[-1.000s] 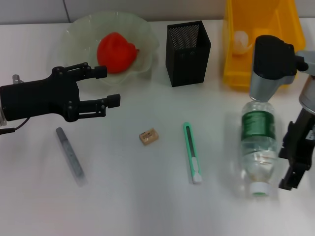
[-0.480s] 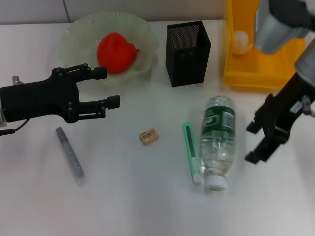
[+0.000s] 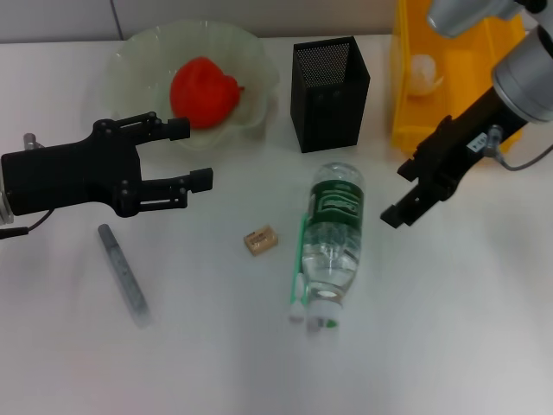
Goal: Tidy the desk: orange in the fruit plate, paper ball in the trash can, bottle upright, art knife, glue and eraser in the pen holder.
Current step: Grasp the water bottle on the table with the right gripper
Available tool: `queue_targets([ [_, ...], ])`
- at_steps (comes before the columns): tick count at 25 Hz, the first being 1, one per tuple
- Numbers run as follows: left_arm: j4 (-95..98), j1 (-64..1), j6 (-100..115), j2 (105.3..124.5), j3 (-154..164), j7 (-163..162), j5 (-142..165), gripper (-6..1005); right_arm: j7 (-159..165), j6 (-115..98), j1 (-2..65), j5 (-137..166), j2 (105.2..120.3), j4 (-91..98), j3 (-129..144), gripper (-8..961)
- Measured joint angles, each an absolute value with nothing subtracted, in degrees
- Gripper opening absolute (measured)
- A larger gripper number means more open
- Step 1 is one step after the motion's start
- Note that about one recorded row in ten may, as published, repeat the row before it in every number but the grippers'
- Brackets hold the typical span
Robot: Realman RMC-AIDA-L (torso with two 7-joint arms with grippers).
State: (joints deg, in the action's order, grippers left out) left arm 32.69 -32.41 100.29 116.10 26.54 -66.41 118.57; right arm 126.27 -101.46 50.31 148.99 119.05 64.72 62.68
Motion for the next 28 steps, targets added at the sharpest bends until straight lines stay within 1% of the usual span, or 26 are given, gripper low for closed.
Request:
queue_targets([
  [10,32.69,-32.35,100.33,116.10,26.58,-66.29,118.57,814,121.41,-99.33,50.34,145.36,119.17,65.31,66.11,761],
  [23,32.61,-32.31,100.87,116.36,26.59,-66.26,117.89,814,99.03,-99.86,50.59,139.63,119.27,64.54,68.34,751],
  [28,32.48,-31.67,101.08,115.95,26.43,-66.73,117.40,814,92.30,-100.88,49.24,138.39,119.27,65.72,73.53,747],
])
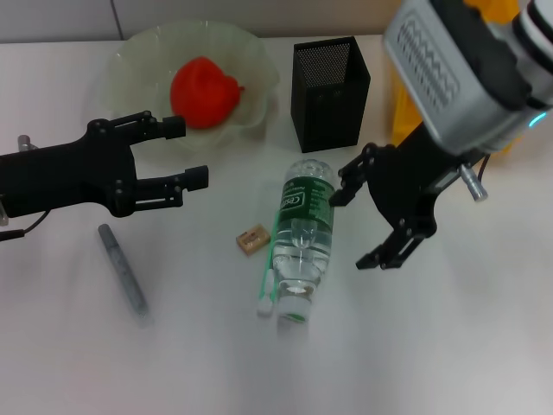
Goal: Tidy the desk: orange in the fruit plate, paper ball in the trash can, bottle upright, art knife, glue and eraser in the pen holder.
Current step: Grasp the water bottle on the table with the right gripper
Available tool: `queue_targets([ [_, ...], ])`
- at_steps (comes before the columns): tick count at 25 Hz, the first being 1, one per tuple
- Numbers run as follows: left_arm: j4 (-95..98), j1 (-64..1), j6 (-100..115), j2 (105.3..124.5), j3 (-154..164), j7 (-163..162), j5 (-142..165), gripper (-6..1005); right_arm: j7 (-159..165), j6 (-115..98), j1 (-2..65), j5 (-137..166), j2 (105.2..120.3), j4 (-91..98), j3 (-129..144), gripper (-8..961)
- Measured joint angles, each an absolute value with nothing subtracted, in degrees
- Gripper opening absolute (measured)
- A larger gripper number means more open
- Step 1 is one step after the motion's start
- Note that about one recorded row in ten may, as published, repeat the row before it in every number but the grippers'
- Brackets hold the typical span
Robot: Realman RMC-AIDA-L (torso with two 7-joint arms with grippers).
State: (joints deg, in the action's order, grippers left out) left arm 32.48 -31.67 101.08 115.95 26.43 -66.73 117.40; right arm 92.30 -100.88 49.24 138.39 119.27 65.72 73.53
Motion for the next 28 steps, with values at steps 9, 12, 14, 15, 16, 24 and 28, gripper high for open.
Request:
queue_targets([
  [9,32.69,-30.72,100.69,115.68,25.75,-68.48,116.41,814,77.47,-99.97,49.83,137.40,119.26,66.85,80.68,740],
  [12,32.70,-30.52,100.12,115.54,25.75,-68.84,116.38,814,74.62,-99.17,49.98,137.37,119.26,67.15,82.57,737],
  [14,32.70,-30.24,99.49,115.45,25.71,-69.33,116.36,814,71.62,-96.56,50.00,136.90,119.33,67.31,85.54,736],
  [15,32.70,-30.24,99.49,115.45,25.71,-69.33,116.36,814,71.62,-96.56,50.00,136.90,119.33,67.31,85.54,735],
  [16,32.70,-30.18,99.28,115.42,25.69,-69.43,116.36,814,69.22,-94.02,49.92,135.68,119.40,66.89,87.55,734],
  [24,32.60,-30.11,97.82,115.44,25.43,-70.68,115.48,814,59.87,-89.41,48.98,131.27,119.53,65.69,94.07,728],
  [28,32.57,-30.11,97.70,115.61,25.40,-70.68,115.11,815,59.01,-90.31,49.27,131.48,119.53,65.64,95.93,724],
])
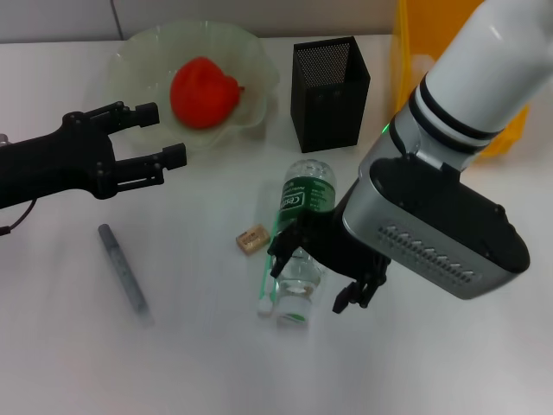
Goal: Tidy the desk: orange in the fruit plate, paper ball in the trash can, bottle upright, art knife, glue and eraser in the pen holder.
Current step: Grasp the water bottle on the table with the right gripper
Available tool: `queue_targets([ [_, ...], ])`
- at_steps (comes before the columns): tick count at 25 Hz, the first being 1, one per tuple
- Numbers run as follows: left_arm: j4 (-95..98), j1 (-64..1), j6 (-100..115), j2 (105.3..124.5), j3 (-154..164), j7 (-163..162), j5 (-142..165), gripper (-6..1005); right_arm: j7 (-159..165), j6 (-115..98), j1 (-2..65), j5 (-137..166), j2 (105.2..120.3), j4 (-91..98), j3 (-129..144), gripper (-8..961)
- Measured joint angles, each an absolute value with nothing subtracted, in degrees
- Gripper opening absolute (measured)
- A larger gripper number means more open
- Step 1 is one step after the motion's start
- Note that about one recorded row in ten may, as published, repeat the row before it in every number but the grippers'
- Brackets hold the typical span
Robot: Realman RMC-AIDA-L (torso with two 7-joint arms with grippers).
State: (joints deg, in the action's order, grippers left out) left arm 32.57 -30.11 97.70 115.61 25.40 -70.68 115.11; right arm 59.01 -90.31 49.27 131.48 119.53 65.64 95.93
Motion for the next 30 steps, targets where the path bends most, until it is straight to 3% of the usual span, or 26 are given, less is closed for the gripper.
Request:
queue_targets([
  [30,32.13,-29.20,95.71,116.54,24.97,-70.64,114.30,815,48.29,-81.98,54.19,129.01,119.92,54.20,101.56,700],
])
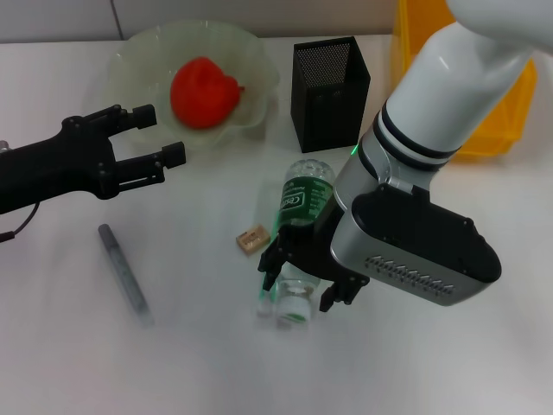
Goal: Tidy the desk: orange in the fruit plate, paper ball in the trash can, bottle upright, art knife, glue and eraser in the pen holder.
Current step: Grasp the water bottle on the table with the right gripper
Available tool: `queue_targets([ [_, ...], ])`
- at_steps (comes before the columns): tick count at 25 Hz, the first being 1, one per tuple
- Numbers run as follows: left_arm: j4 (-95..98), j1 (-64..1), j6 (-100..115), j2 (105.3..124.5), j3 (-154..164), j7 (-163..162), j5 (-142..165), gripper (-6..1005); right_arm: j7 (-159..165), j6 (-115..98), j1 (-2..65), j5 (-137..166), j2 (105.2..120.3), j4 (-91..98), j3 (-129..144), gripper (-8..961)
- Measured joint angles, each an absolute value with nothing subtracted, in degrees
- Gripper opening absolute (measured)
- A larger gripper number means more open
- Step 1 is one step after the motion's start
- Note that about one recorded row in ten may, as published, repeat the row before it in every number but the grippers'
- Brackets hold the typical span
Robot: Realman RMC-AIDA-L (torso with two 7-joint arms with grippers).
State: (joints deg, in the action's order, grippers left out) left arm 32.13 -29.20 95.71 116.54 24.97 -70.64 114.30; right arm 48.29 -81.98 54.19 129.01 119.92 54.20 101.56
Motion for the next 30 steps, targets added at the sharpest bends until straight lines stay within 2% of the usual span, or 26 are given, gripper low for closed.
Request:
queue_targets([
  [8,32.13,-28.94,95.71,116.54,24.96,-70.66,114.17,814,48.00,-80.68,53.95,128.92,119.91,54.05,101.98,694],
  [13,32.21,-28.88,95.74,116.53,24.96,-70.66,114.16,814,47.98,-80.38,53.89,128.64,119.88,54.07,102.19,477],
  [21,32.23,-28.73,95.83,116.12,24.95,-70.67,114.16,814,48.03,-79.59,54.08,128.31,119.88,54.09,102.70,427],
  [30,32.63,-28.71,95.74,115.93,24.96,-70.67,114.10,814,48.08,-78.74,53.97,128.24,119.88,54.08,102.69,425],
])
